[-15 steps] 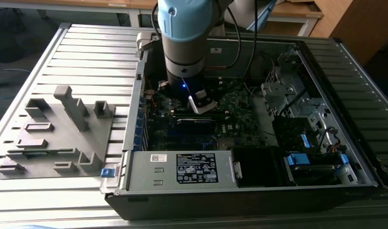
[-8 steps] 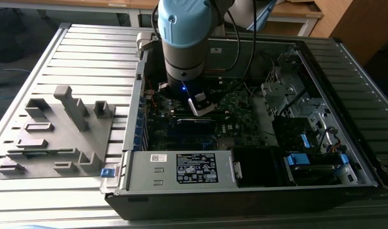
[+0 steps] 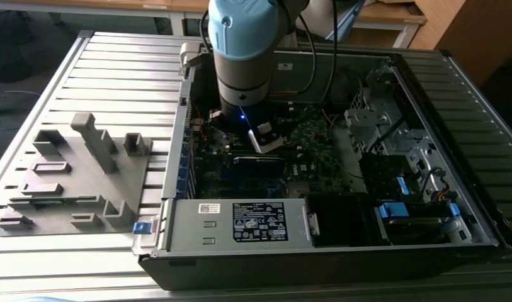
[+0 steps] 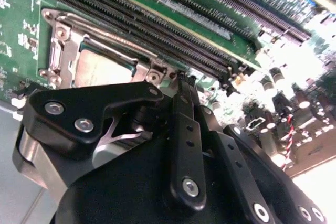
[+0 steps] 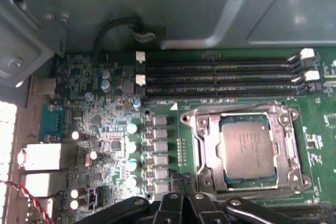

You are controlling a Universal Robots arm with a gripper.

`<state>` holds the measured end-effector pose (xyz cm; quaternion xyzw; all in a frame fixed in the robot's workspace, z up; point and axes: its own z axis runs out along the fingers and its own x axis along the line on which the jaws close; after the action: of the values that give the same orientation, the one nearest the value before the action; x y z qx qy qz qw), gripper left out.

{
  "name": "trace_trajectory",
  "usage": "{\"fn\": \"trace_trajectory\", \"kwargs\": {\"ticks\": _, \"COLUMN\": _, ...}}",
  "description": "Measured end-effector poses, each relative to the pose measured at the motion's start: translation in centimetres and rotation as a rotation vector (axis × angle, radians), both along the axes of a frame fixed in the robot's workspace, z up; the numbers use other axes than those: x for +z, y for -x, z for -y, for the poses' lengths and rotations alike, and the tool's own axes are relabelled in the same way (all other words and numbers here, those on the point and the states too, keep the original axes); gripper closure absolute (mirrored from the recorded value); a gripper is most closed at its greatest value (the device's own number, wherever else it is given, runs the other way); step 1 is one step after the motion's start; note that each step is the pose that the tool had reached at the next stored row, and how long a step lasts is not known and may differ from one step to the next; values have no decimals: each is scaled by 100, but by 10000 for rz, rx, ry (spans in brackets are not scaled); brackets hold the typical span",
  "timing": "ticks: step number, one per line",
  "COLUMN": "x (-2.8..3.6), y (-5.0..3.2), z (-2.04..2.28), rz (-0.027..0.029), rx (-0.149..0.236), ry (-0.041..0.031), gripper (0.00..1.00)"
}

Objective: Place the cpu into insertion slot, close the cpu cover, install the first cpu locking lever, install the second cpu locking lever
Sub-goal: 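Install the second cpu locking lever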

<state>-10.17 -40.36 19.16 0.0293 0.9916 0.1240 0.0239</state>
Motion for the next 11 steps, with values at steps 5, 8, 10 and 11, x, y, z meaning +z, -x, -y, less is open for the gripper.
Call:
{"fn": "trace_trajectory", "kwargs": {"ticks": 5, "x": 9, "y": 1, "z": 1, "rz": 1, "rx": -2, "ry": -21, "gripper": 89}}
{"fn": "trace_trajectory", "kwargs": {"ticks": 8, "x": 73, "y": 0, "z": 0, "rz": 1, "rx": 0, "ry": -34, "gripper": 89}}
{"fn": "trace_trajectory", "kwargs": {"ticks": 10, "x": 141, "y": 1, "z": 0, "rz": 2, "rx": -1, "ry": -42, "gripper": 89}}
{"fn": "trace_trajectory", "kwargs": {"ticks": 11, "x": 177, "y": 1, "z": 0, "rz": 0, "rx": -1, "ry": -41, "gripper": 89}}
